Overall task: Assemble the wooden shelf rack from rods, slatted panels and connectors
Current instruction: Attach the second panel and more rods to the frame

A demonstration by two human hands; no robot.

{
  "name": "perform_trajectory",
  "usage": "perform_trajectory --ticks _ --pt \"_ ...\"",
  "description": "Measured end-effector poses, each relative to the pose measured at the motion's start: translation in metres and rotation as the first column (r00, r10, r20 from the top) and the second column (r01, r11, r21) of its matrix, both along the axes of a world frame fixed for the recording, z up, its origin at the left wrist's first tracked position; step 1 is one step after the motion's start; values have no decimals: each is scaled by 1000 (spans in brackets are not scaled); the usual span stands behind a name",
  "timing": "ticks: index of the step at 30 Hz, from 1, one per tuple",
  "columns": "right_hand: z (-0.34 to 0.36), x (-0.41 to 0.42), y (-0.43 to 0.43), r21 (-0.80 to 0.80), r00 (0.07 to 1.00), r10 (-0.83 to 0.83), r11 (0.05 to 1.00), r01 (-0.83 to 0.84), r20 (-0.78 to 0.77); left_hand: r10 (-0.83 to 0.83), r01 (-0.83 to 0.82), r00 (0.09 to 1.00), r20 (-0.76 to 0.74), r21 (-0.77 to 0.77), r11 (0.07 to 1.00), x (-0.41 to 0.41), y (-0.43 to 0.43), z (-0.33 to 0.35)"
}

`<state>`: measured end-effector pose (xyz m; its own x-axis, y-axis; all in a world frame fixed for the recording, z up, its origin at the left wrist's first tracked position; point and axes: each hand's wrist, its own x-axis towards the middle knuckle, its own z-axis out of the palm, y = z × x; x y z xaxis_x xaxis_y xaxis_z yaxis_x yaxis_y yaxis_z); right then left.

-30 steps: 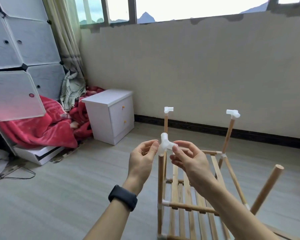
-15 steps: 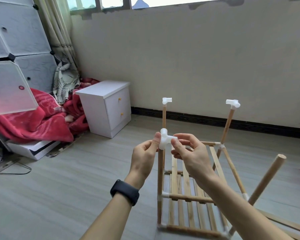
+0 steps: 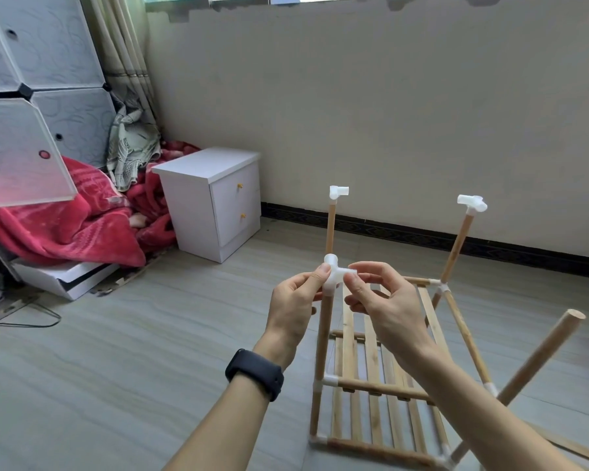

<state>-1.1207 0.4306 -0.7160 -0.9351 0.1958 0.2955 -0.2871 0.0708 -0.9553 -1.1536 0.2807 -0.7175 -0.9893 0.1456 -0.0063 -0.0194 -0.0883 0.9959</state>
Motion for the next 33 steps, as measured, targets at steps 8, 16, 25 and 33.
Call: perform_trajectory --ticks 8,16,25,33 --pt "-8 0 -3 14 1000 -27 1000 27 9 48 -48 999 -4 -17 999 0 1 -5" --pt "-13 0 -4 67 999 -49 997 50 -15 72 -72 997 17 -20 997 6 3 -6" --pt "-11 -2 -6 84 998 -57 995 56 14 125 -124 991 36 -48 991 11 7 -3" --pt "-16 -4 -2 104 1000 -9 995 6 27 -2 0 1000 -21 -107 994 4 6 10"
